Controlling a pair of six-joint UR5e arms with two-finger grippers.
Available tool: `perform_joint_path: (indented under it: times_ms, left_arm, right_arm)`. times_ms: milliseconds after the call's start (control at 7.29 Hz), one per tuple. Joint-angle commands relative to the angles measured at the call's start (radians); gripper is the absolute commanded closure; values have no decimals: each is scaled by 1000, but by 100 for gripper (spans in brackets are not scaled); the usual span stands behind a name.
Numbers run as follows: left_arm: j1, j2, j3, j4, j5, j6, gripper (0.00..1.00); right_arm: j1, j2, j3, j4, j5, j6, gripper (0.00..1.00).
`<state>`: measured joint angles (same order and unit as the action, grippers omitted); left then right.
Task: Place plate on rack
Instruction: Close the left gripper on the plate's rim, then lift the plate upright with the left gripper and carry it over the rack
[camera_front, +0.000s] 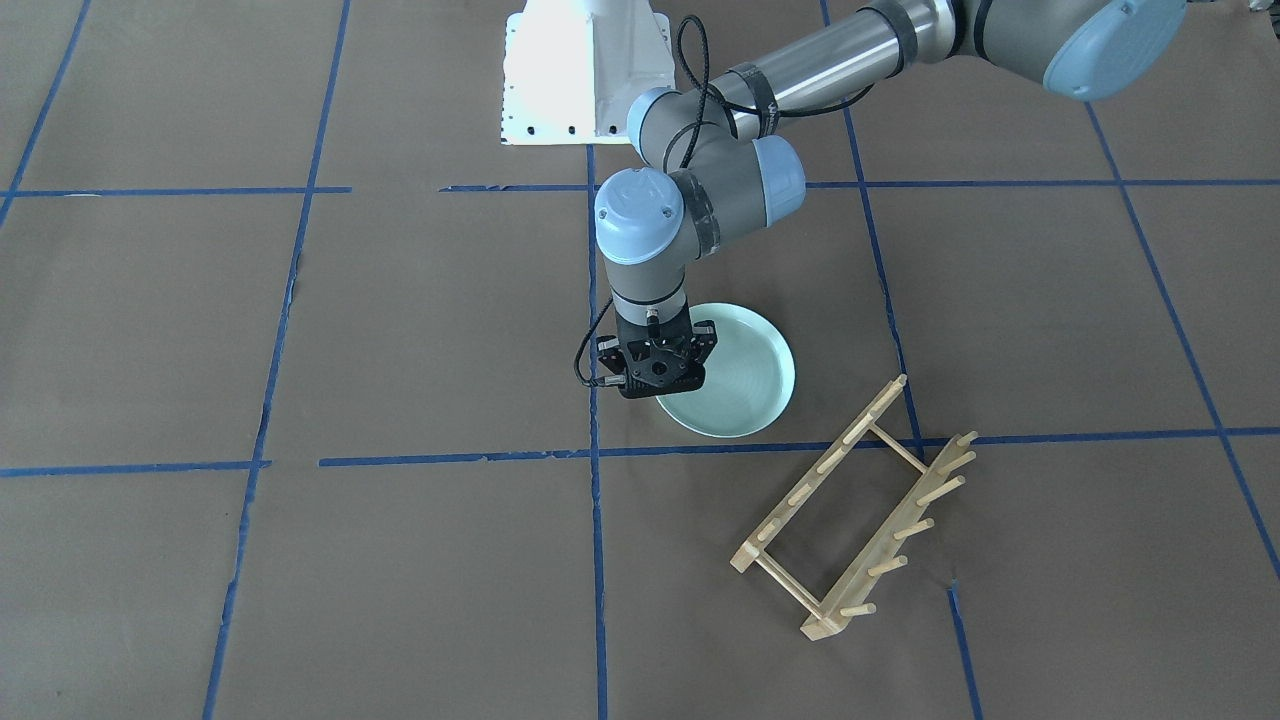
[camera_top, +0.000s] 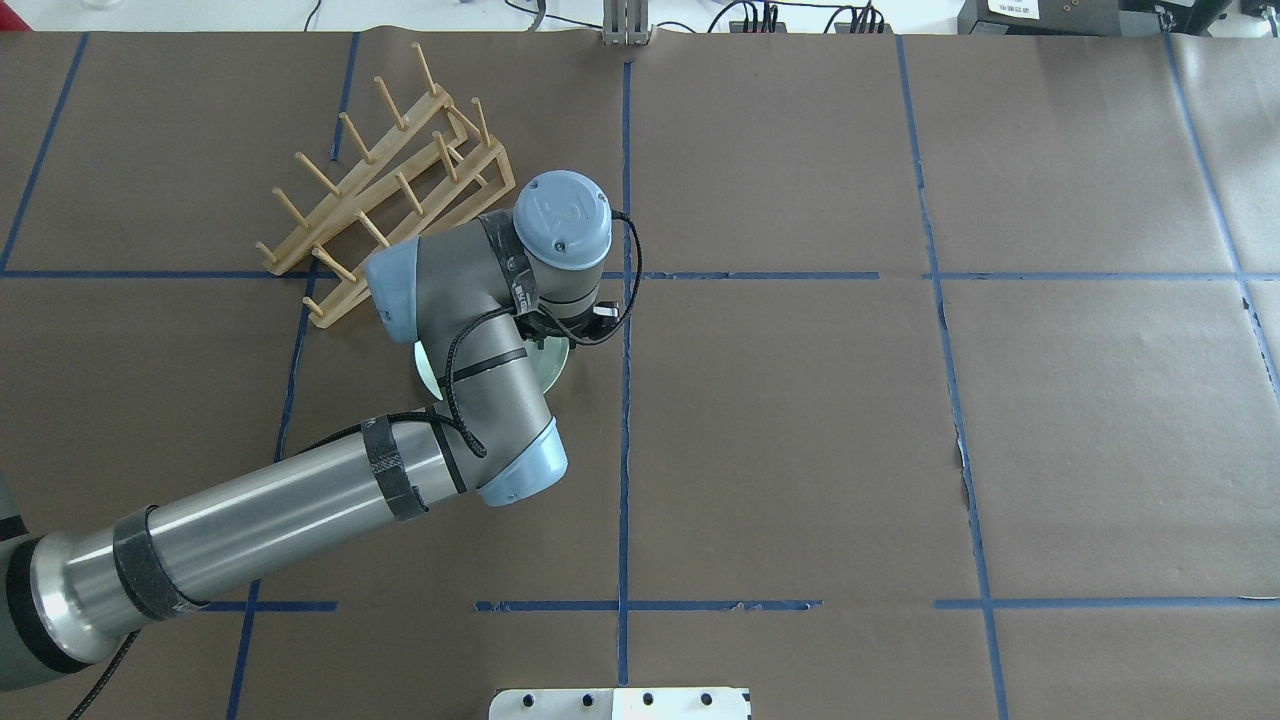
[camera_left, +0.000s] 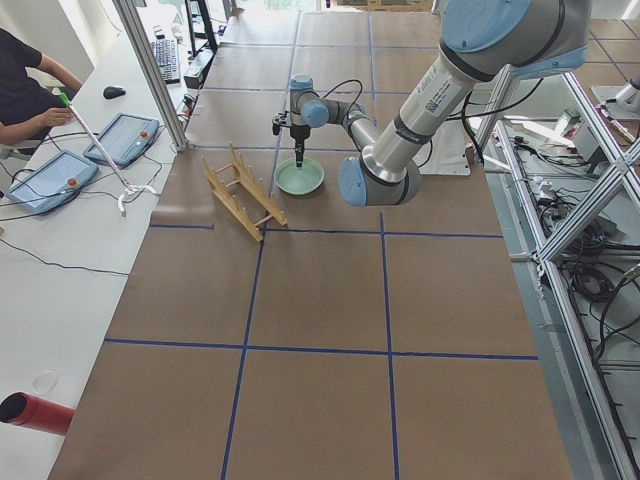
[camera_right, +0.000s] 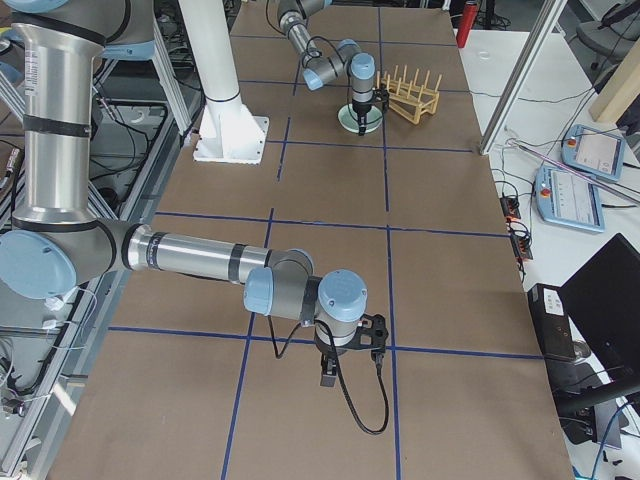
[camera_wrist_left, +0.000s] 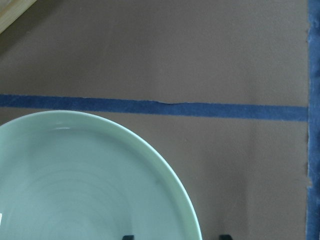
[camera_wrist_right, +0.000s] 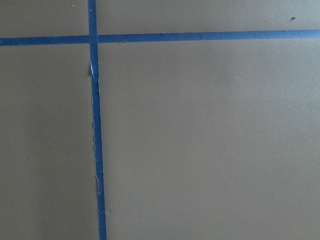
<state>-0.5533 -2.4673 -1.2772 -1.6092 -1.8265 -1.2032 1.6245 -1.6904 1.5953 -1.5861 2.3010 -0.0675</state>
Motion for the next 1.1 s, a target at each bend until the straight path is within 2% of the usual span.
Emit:
perform_joint_path:
  times_ms: [0,137,275,412,686,824,961]
  left_arm:
    - [-2,1,-5,2,-64,-12,100]
    - [-10,2,-25,2,-104,-42,100]
    - [-29,1,-51,-50,-106,-156,100]
    - [-75,7,-133,-123,-106,-288,100]
    - [-210,11,-348,-132,-106,-486,100]
    - [-268,11,-388,-156,-103,-554,100]
    - [-346,46,-387,-284,-102,-708,100]
  right_arm:
    - [0,0,0,0,0,0,0]
    - [0,0,0,0,0,0,0]
    - [0,0,0,0,0,0,0]
    - [0,0,0,0,0,0,0]
    - [0,0,0,0,0,0,0]
    - [0,0,0,0,0,0,0]
    - [0,0,0,0,0,0,0]
